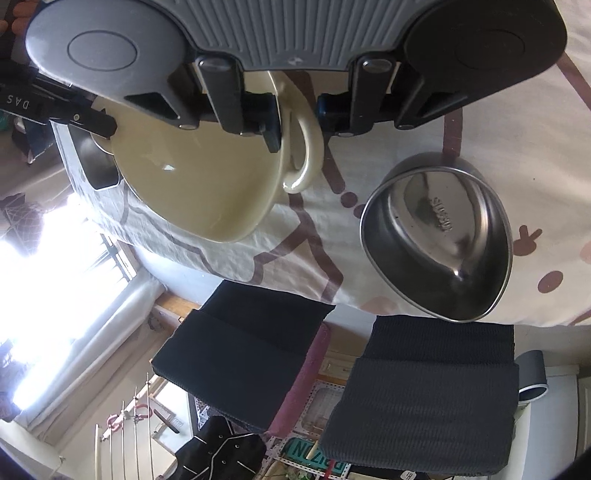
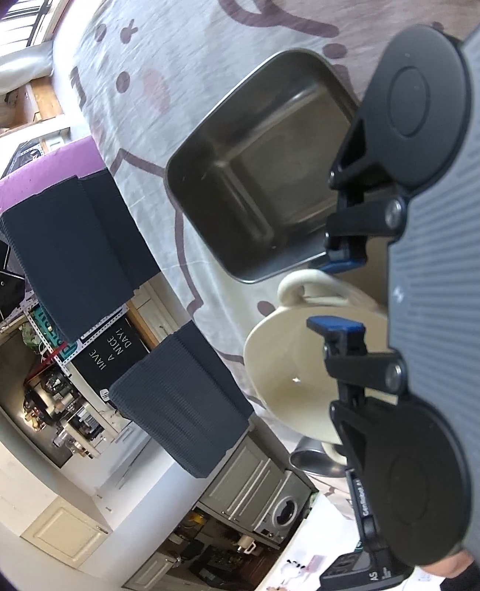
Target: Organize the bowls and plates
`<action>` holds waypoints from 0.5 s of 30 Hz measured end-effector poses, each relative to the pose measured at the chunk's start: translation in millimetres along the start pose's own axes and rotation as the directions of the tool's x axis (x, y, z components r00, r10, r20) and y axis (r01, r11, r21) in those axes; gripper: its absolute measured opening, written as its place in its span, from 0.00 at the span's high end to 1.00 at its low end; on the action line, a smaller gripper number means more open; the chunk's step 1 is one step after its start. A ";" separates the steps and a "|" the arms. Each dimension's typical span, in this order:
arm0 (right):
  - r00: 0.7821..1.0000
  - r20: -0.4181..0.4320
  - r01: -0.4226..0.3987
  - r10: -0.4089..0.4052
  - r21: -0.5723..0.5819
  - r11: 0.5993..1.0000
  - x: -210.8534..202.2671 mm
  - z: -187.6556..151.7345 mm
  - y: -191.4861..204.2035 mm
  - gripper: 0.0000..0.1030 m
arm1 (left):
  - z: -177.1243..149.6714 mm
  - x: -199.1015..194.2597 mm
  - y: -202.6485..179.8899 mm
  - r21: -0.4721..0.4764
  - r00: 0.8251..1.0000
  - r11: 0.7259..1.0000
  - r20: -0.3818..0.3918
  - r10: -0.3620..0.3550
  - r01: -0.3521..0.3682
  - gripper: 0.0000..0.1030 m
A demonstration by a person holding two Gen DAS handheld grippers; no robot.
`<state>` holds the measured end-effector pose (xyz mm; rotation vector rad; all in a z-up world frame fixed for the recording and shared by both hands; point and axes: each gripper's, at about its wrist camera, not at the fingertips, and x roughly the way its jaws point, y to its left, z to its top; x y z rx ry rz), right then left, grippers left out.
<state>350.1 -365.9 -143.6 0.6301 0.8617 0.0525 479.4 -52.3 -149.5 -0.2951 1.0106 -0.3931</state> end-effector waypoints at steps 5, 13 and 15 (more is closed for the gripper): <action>1.000 0.014 0.008 -0.007 -0.018 1.000 3.6 0.7 -0.1 0.74 | -0.3 -2.1 2.7 -0.032 1.000 0.999 -0.004 -0.006 0.006 0.81; 1.000 -0.024 0.004 -0.005 -0.025 1.000 14.4 -1.1 -1.0 0.79 | 0.3 -4.5 0.3 -0.026 1.000 1.000 -0.009 0.014 -0.014 0.81; 1.000 -0.018 0.004 -0.004 -0.027 1.000 14.3 -2.0 -1.0 0.79 | 0.9 -4.5 0.5 -0.038 1.000 0.999 -0.008 0.013 -0.014 0.81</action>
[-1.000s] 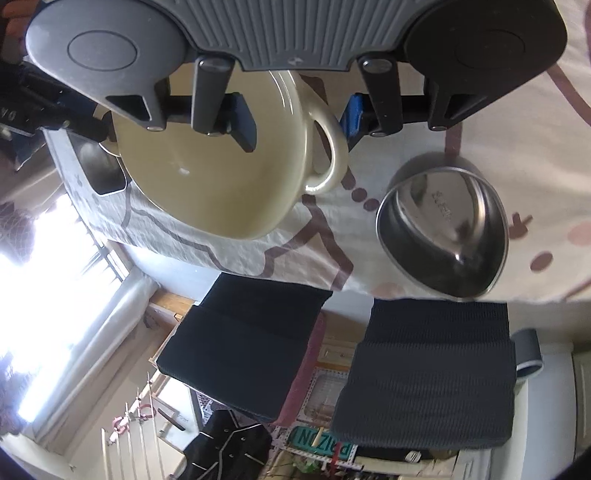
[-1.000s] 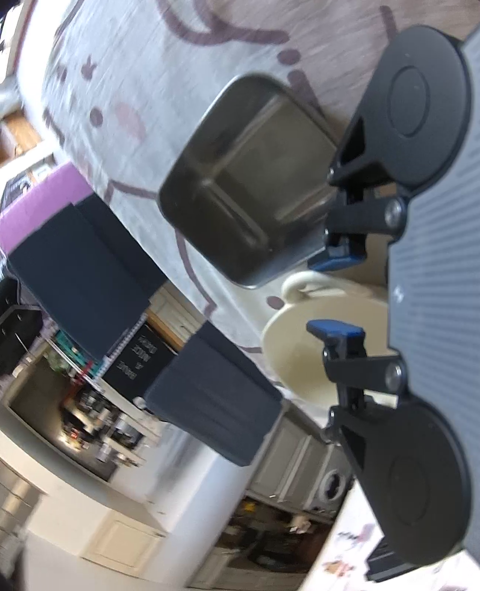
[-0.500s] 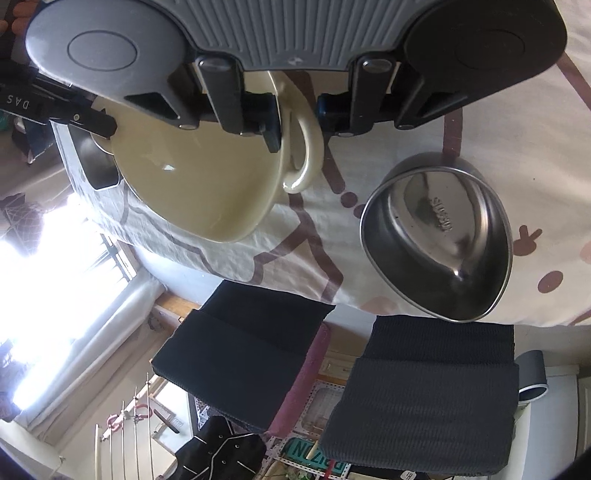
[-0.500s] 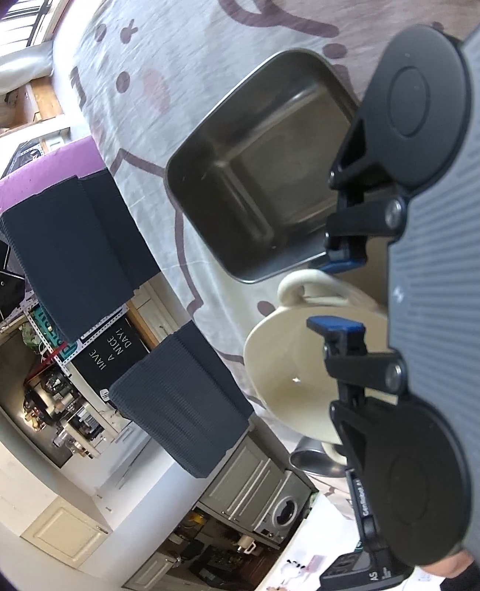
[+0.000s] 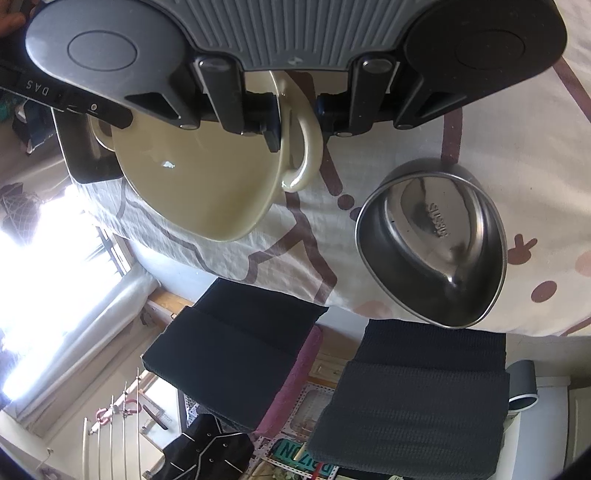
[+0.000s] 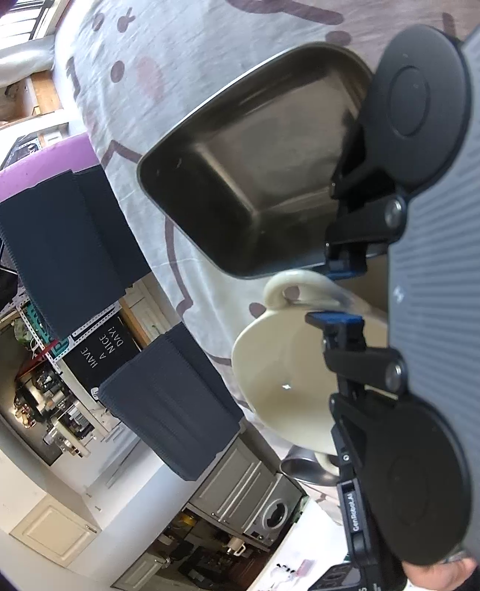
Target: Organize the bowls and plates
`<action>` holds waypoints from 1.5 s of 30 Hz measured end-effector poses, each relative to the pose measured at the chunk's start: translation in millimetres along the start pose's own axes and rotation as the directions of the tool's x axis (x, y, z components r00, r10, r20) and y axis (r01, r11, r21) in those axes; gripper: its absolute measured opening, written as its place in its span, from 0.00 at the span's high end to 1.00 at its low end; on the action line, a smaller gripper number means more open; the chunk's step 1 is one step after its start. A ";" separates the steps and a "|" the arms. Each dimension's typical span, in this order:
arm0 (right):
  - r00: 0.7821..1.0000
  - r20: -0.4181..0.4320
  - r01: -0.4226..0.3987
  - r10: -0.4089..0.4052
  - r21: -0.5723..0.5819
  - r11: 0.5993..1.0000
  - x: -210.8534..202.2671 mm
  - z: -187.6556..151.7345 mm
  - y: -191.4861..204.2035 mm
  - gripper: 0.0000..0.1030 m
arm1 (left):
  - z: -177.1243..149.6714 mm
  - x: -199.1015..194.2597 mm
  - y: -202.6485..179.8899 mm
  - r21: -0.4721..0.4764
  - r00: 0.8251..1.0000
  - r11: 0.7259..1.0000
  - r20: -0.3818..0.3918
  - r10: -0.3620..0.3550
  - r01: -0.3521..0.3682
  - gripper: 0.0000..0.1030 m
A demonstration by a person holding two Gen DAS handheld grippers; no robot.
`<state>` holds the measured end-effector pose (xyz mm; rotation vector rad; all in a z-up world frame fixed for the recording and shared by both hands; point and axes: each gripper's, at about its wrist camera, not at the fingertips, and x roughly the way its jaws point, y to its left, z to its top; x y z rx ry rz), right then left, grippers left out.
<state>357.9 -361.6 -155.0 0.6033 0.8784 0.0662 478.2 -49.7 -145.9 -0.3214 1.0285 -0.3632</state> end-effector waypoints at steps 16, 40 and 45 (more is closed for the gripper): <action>0.999 0.032 -0.012 0.013 -0.007 1.000 -3.3 2.8 -2.0 0.80 | -5.7 -2.1 -4.0 0.009 1.000 1.000 0.024 0.006 -0.006 0.82; 0.988 0.134 -0.053 0.071 -0.131 0.990 -80.6 1.8 41.1 0.80 | -20.4 -107.7 -38.3 0.043 0.986 0.999 0.165 -0.015 0.008 0.81; 0.985 0.148 -0.061 0.085 -0.160 0.985 -102.5 -7.0 51.5 0.80 | -38.3 -144.4 -41.6 0.044 0.983 0.999 0.185 -0.017 0.009 0.81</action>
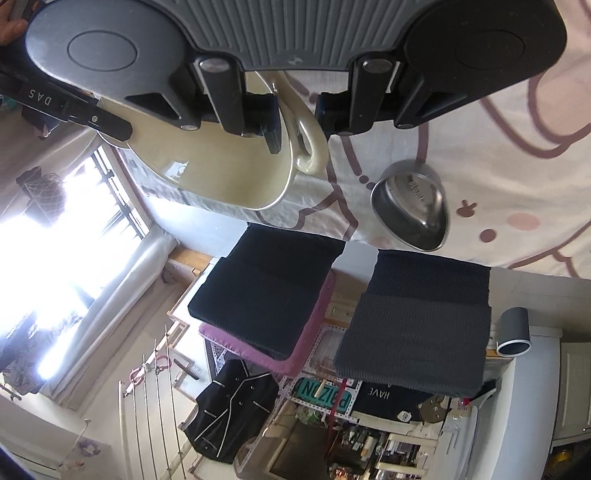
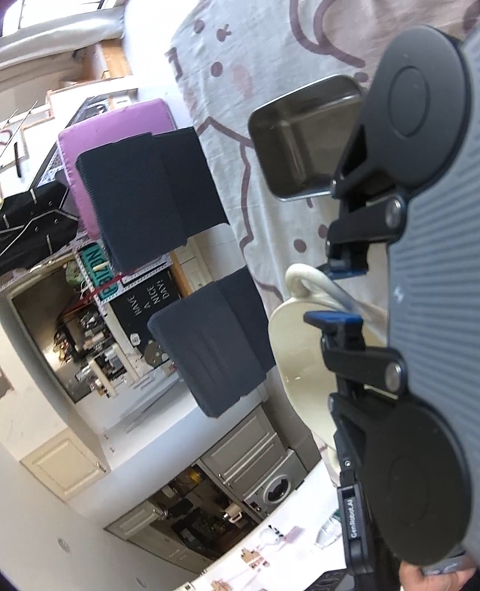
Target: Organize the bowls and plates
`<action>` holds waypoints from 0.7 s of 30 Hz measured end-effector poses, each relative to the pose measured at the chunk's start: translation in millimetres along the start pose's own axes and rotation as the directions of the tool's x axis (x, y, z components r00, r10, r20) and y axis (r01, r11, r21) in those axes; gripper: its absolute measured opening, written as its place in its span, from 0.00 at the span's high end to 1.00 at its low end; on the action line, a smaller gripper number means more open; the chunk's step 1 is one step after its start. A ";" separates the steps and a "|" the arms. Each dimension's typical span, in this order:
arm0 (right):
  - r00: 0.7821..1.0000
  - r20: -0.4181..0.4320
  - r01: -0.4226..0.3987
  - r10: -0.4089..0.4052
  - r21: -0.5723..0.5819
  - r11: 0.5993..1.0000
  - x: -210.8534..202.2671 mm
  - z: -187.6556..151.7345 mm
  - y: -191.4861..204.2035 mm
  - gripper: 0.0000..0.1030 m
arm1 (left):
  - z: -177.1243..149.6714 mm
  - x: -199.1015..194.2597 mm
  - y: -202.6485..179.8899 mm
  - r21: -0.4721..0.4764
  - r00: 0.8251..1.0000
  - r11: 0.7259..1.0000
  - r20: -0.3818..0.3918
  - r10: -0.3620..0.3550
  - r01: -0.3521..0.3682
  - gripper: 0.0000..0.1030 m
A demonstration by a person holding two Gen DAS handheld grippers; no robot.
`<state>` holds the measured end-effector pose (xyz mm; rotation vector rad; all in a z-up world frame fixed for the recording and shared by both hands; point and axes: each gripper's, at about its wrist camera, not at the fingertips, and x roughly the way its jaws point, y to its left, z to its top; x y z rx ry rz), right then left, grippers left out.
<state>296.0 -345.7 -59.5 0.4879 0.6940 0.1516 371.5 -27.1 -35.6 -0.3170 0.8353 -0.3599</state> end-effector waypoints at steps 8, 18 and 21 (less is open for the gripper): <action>1.000 -0.006 -0.017 0.017 -0.056 0.998 -34.6 -27.6 26.4 0.79 | -32.2 -62.9 1.6 0.001 1.000 1.000 0.009 0.013 -0.013 0.81; 1.000 0.002 -0.028 0.028 -0.111 0.993 -71.2 -62.5 56.8 0.78 | -79.1 -133.0 16.0 -0.007 0.999 1.000 0.038 0.006 -0.005 0.81; 0.999 0.007 -0.042 0.043 -0.119 0.992 -78.8 -72.9 63.8 0.78 | -93.2 -150.3 23.0 -0.012 0.999 1.000 0.045 0.000 0.001 0.81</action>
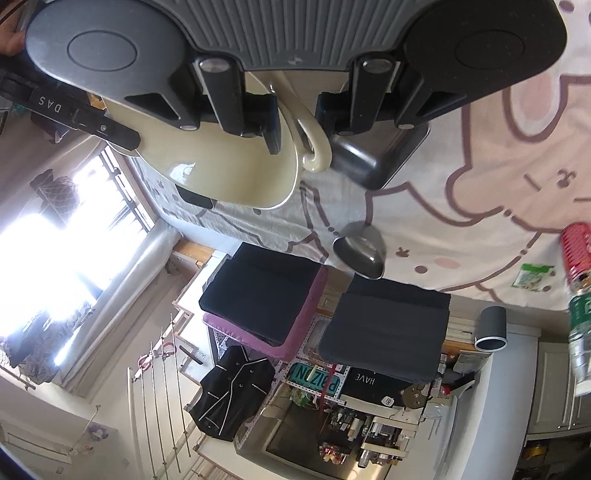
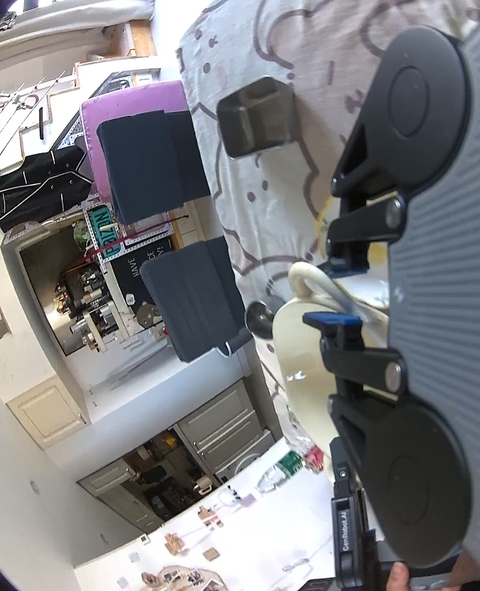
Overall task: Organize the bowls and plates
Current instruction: 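Carry the held cream bowl with both grippers toward the yellow-rimmed floral bowl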
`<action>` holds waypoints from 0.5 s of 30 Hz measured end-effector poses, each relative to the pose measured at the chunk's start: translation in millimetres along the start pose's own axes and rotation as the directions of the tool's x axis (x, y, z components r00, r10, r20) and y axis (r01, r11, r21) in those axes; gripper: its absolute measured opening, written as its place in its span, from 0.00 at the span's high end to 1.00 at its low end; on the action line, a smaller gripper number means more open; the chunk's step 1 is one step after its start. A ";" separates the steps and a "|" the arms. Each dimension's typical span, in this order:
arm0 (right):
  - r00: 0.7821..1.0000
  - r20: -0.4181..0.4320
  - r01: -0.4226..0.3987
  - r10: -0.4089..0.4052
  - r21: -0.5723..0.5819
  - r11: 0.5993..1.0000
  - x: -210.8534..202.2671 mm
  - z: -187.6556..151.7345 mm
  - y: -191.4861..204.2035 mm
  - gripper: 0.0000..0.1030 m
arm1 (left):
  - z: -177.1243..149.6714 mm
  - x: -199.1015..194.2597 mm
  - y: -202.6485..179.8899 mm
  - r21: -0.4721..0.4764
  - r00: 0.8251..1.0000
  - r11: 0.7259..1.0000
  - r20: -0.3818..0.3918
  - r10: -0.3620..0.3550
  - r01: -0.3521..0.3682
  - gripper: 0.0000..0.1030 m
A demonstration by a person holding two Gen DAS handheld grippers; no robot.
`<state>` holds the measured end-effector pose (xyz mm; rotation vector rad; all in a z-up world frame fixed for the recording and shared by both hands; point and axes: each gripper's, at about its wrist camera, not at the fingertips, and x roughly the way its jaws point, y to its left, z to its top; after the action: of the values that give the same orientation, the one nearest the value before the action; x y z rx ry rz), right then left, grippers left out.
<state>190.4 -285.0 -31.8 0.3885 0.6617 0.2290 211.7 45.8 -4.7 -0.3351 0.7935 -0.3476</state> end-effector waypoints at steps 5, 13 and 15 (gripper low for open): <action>1.000 -0.013 -0.004 0.004 -0.011 1.000 -9.7 -15.9 16.0 0.78 | -23.3 -21.3 13.8 -0.016 1.000 1.000 -0.002 0.004 -0.004 0.81; 0.998 -0.070 0.005 -0.005 -0.013 1.000 -10.1 -43.4 28.2 0.78 | -59.5 -32.8 41.8 -0.063 0.999 0.998 -0.044 -0.010 0.007 0.81; 0.996 -0.090 0.004 -0.005 -0.010 1.000 -9.5 -50.2 29.5 0.78 | -64.7 -32.8 47.6 -0.068 0.998 0.998 -0.060 -0.013 0.009 0.81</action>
<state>148.7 -247.6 -50.3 0.3687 0.7493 0.2466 151.0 91.7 -46.2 -0.3943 0.8646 -0.3428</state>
